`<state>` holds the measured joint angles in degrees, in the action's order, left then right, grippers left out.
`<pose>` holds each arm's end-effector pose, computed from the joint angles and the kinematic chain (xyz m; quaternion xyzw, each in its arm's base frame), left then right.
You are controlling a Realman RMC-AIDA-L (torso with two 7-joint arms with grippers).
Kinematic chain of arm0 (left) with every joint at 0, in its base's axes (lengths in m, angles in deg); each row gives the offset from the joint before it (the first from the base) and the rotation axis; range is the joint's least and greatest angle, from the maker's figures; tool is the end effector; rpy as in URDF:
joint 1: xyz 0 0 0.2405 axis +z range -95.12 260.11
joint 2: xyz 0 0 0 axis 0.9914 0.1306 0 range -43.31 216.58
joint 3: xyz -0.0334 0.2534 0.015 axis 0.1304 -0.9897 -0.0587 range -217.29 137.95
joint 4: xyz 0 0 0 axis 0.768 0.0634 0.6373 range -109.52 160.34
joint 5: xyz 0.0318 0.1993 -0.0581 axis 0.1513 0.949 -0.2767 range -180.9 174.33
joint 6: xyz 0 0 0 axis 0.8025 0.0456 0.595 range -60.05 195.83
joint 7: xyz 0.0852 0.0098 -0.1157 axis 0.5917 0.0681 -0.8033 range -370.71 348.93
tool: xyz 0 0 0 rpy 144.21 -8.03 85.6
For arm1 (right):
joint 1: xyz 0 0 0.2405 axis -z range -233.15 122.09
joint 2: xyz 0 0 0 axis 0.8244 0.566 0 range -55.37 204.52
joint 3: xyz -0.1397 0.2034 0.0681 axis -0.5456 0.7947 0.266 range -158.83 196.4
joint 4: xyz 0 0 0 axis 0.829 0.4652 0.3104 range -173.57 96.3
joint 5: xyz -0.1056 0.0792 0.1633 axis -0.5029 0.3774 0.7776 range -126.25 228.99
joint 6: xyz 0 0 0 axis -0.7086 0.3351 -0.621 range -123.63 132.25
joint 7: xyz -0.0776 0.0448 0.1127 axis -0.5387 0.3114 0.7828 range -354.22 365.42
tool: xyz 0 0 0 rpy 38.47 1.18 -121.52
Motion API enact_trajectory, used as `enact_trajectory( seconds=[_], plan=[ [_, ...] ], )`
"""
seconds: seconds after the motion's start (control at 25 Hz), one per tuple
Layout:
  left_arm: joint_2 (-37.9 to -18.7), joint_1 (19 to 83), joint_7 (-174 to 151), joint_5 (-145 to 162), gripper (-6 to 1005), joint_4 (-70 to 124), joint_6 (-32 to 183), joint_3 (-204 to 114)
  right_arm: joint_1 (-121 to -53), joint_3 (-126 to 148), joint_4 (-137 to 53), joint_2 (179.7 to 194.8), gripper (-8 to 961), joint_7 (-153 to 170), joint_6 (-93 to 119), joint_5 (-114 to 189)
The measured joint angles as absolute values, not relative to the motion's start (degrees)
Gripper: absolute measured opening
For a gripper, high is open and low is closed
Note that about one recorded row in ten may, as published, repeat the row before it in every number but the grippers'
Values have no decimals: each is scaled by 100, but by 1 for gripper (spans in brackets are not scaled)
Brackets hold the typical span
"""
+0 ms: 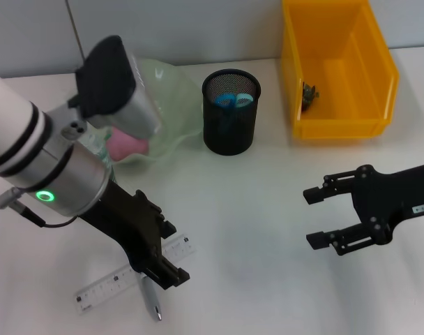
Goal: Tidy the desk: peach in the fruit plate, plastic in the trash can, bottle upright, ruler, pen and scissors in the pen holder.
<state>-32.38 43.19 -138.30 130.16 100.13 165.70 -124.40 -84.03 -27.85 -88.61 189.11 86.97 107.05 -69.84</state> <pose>-0.1324 0.3238 -0.0315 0.9801 0.1255 -0.1528 0.0176 0.2610 0.3097 0.0400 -0.9824 0.1260 0.1326 0.0374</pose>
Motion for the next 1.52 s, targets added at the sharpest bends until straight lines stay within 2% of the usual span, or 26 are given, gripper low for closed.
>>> enact_trajectory(
  seconds=[0.24, 1.52],
  plan=[
    [-3243, 4373, -13753, 13321, 812, 9892, 15952, -12962, -8515, -2808, -8859, 18964, 775, 8732, 10601, -7000],
    [-3245, 4626, -13826, 13365, 794, 9468, 14368, -14111, -8572, -2815, -8833, 19004, 774, 8730, 10416, -7139]
  ],
)
